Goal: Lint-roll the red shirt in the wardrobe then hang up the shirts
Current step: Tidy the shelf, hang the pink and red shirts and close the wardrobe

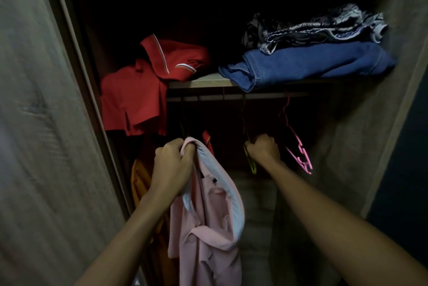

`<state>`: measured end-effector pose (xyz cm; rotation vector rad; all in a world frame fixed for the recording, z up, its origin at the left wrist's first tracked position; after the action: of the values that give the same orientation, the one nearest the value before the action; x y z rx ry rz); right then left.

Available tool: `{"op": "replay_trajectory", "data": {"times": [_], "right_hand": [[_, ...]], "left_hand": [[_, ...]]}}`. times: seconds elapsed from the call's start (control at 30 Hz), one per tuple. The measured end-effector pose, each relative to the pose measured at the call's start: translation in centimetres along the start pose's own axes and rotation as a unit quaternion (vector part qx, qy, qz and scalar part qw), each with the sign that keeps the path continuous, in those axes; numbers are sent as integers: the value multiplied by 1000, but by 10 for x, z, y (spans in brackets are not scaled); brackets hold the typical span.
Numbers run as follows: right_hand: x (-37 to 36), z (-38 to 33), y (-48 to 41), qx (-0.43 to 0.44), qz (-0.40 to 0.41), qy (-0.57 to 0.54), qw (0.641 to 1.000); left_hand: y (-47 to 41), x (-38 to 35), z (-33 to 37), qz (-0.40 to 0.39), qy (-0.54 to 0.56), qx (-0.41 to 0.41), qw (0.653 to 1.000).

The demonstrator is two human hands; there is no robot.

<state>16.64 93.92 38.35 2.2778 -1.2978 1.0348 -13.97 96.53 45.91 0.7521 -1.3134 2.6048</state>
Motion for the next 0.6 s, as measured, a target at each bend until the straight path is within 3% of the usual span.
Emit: {"op": "replay_trajectory", "data": {"times": [0.2, 0.43, 0.6], "right_hand": [[-1, -1, 1, -20, -36, -21, 999], [27, -7, 13, 1, 15, -47, 999], [40, 6, 41, 61, 39, -78, 994]], "left_hand": [[-1, -6, 12, -11, 18, -1, 1000], [3, -5, 27, -17, 45, 2, 999], [9, 9, 32, -14, 54, 0, 998]]}}
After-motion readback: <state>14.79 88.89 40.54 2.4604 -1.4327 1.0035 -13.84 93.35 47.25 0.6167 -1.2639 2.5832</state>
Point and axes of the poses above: each hand's wrist, its own y-axis away from the middle knuckle, its own x-axis out of the back of the hand, z = x × y, the point moved 8 cm from there along -y, towards the middle knuckle, and after that the axes turned 9 degrees about -x, right-handed, at the moved point
